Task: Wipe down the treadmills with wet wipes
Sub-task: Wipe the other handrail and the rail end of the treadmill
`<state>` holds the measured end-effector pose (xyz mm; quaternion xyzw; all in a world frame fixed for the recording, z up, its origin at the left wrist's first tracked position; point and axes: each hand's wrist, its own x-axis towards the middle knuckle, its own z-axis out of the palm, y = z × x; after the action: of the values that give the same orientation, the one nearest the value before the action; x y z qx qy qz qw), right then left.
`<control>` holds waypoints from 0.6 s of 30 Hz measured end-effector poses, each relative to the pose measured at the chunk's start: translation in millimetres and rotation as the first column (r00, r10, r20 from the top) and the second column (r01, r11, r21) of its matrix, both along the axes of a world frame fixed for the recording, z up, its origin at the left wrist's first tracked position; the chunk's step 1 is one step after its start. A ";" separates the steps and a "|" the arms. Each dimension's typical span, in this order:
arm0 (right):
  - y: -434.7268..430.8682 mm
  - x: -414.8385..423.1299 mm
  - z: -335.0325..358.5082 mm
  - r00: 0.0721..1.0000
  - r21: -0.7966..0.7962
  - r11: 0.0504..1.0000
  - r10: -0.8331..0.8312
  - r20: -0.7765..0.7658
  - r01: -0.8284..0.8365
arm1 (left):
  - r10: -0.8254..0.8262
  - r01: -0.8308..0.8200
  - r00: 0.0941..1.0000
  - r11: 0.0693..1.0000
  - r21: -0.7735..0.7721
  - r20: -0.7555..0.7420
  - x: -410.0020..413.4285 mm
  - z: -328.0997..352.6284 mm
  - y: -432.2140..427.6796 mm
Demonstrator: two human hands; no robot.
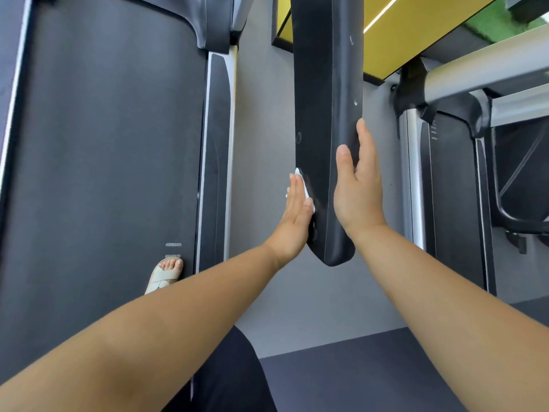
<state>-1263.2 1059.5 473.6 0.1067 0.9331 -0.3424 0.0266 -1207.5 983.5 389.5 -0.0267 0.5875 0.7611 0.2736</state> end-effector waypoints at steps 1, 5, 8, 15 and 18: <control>0.1 -0.1 0.2 1.000 0.000 1.000 0.000 -0.003 0.000 | -0.014 0.014 1.000 1.000 0.017 0.002 8.7 0.5 0.3; -0.4 -0.2 2.0 1.000 -0.004 1.000 -0.009 -0.005 0.009 | -0.030 0.030 1.000 0.999 0.045 0.002 25.9 1.8 1.4; -0.9 0.0 2.3 1.000 -0.005 1.000 -0.008 -0.012 0.008 | -0.016 0.016 1.000 1.000 0.017 0.024 11.1 2.7 -0.2; -1.5 0.8 2.6 1.000 -0.010 1.000 -0.011 -0.010 0.011 | -0.036 0.035 0.999 0.998 0.057 0.014 23.2 4.3 -1.1; -1.7 1.4 2.8 1.000 -0.001 1.000 -0.007 -0.010 0.007 | -0.025 0.024 0.999 0.999 0.047 0.037 16.9 5.7 -0.6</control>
<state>-1261.8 1057.8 476.4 0.1080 0.9327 -0.3434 0.0208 -1190.6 982.9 395.1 -0.0272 0.5646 0.7706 0.2943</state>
